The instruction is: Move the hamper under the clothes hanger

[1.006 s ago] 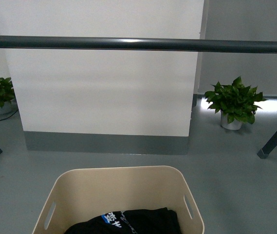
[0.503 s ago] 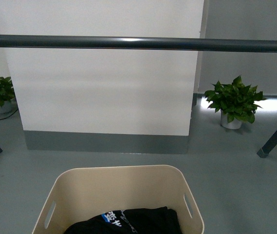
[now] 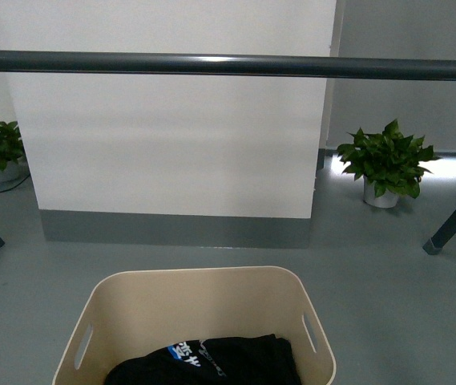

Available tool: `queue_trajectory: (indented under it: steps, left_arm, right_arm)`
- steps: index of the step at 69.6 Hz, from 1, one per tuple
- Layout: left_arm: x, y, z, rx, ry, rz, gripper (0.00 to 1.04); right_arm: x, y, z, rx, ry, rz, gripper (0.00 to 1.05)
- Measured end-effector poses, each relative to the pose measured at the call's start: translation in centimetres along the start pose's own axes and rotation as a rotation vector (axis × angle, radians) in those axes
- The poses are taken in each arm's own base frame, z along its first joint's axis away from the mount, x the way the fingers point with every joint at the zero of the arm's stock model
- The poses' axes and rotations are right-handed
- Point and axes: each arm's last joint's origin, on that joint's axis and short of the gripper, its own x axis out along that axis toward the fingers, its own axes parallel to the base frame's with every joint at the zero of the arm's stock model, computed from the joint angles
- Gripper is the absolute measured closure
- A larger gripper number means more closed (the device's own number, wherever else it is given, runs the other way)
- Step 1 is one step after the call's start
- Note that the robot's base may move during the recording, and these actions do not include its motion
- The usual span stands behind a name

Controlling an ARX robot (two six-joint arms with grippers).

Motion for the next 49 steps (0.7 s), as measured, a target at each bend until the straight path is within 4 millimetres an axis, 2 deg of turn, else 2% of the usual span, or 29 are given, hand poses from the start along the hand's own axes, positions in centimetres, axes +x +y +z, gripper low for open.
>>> queue_trajectory:
  steps: [49]
  left_arm:
    - [-1.7, 0.0, 0.1, 0.0, -0.003, 0.0, 1.01]
  right_arm:
    - [-2.2, 0.0, 0.4, 0.0, -0.016, 0.0, 1.03]
